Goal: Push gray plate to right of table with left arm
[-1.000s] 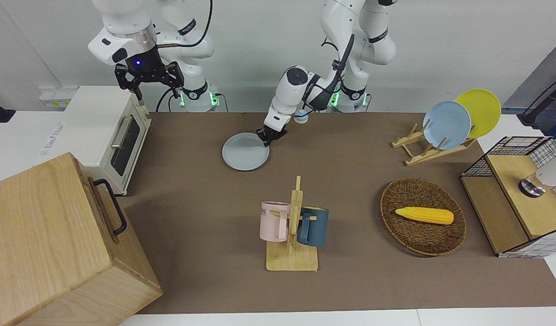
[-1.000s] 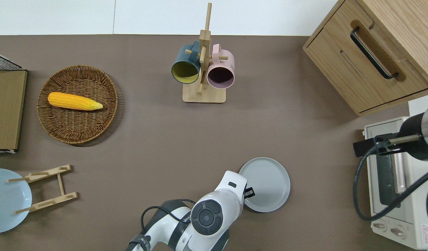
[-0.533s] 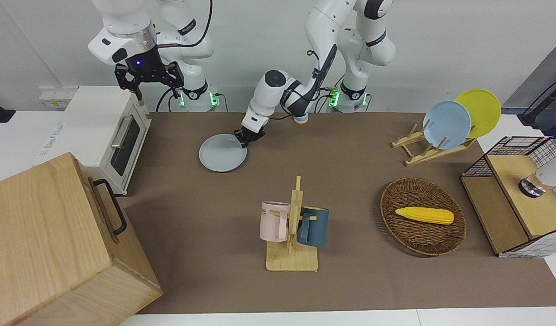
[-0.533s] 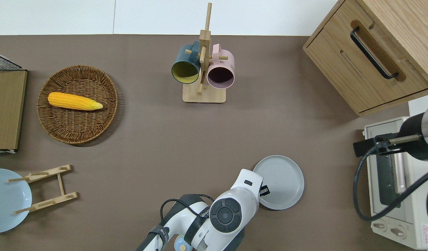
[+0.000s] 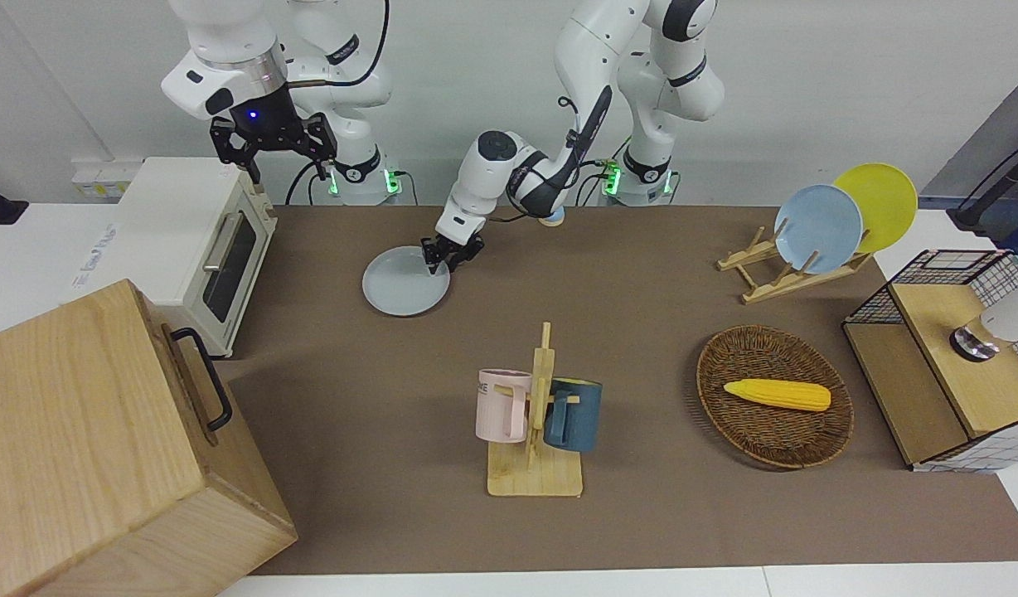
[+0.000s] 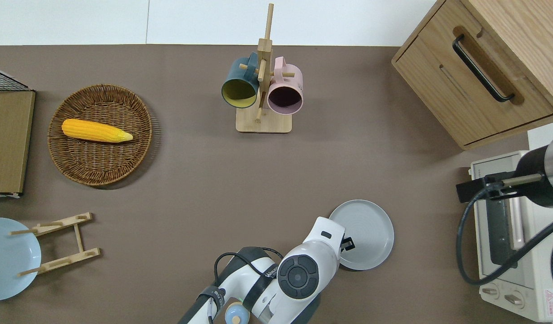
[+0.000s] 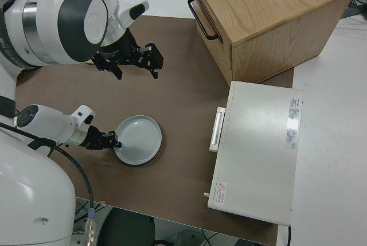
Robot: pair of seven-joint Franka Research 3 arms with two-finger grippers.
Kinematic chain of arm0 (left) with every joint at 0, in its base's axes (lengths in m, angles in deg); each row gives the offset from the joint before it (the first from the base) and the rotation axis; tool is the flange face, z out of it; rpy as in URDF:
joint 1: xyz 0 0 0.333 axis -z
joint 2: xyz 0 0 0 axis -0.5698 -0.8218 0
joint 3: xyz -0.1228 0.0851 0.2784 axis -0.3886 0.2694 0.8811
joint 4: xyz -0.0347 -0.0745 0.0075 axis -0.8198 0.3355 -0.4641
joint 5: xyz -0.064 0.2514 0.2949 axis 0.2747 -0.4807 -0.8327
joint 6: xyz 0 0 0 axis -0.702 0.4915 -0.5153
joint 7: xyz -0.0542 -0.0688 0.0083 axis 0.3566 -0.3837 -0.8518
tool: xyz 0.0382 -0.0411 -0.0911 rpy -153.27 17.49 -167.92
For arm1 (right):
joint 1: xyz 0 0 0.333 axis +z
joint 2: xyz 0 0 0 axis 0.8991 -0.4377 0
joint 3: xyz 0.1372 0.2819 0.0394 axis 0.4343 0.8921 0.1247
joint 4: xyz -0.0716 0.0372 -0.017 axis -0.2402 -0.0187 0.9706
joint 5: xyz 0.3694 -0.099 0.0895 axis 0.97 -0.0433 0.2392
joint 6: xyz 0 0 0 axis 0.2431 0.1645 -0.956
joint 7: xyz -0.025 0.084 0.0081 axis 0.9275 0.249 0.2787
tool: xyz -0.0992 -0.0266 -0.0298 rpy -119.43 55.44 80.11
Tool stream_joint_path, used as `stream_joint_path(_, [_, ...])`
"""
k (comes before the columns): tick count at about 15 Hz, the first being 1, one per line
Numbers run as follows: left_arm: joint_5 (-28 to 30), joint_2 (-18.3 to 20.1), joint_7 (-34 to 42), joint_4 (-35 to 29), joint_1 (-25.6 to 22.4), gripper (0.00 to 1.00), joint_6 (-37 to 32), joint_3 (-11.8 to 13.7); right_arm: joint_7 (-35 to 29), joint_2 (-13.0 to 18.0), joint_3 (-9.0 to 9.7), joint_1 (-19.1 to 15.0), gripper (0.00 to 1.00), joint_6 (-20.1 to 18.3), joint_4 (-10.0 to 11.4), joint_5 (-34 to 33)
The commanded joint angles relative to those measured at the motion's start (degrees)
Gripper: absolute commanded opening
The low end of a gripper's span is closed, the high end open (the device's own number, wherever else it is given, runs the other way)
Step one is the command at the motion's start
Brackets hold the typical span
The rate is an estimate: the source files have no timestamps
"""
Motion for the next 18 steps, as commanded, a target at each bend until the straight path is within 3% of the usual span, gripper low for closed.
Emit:
stream_joint_path(1, [-3.1,1.9,-1.5,0.3,0.6,0.99,-6.3,1.4,0.5,0.6,1.09,-1.3,0.996,-0.8,0.0,-0.6])
stream_joint_path(4, [-5.2,6.1,-1.1,0.2,0.4,0.99,-14.0,2.9,0.5,0.5,1.09,-1.3,0.996,-0.8,0.0,-0.5])
stream_joint_path(10, [-5.1,10.4,4.3,-0.8,-0.1,0.99,-17.6,6.0,0.5,0.5,1.09,-1.3,0.996,-0.8,0.0,-0.5])
stream_joint_path(14, [-4.3,16.0,13.8,-2.7,-5.5,0.99,-23.6,6.1,0.5,0.5,1.09,-1.3,0.996,-0.8,0.0,-0.5])
stream_joint_path(18, [-4.4,19.1,23.2,-3.2,-11.6,0.99,-28.4,6.2,0.5,0.5,1.09,-1.3,0.994,-0.8,0.0,-0.5])
